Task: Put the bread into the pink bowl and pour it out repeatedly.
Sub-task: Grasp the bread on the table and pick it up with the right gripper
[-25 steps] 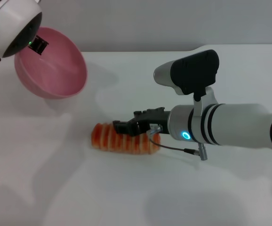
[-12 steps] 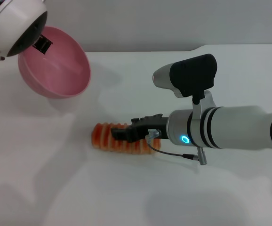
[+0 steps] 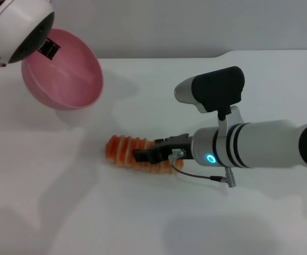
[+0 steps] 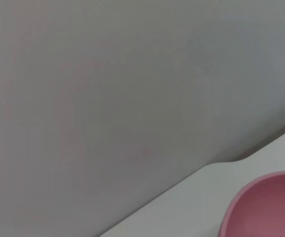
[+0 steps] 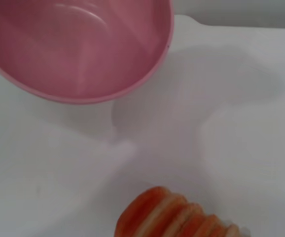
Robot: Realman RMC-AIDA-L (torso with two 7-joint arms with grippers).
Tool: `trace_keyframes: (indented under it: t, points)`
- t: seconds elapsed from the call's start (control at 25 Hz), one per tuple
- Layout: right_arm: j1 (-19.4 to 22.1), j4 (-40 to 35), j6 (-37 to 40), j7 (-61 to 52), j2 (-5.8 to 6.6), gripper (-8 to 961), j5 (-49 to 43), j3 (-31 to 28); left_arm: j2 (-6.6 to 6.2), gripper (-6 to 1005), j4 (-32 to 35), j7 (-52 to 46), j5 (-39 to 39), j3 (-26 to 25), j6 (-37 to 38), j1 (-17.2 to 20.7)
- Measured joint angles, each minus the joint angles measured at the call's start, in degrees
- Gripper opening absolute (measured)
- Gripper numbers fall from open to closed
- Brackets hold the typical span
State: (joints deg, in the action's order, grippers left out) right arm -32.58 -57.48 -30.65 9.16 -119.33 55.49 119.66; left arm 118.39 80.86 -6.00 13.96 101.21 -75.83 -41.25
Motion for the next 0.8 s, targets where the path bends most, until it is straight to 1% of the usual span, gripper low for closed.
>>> trace_keyframes:
  t: [0.28, 0.48, 0.72, 0.8]
  points:
    - [-1.3, 1.1, -0.7, -0.2, -0.02, 680, 0.4, 0.0, 0.00, 62, 0.0, 0.0, 0.0, 0.0, 0.1, 0.0]
    - [-0.1, -2.1, -1.9, 2.3, 0.35, 677, 0.0, -0.7, -0.07, 62, 0.0, 0.1, 0.0, 0.0, 0.2, 0.0]
    - [0.5, -3.3, -2.1, 4.2, 0.40, 442, -0.3, -2.1, -0.09, 62, 0.0, 0.1, 0.2, 0.0, 0.4, -0.1]
    - [0.3, -3.3, -2.1, 4.3, 0.45, 200, -0.3, -2.4, -0.09, 62, 0.0, 0.2, 0.2, -0.1, 0.4, -0.1]
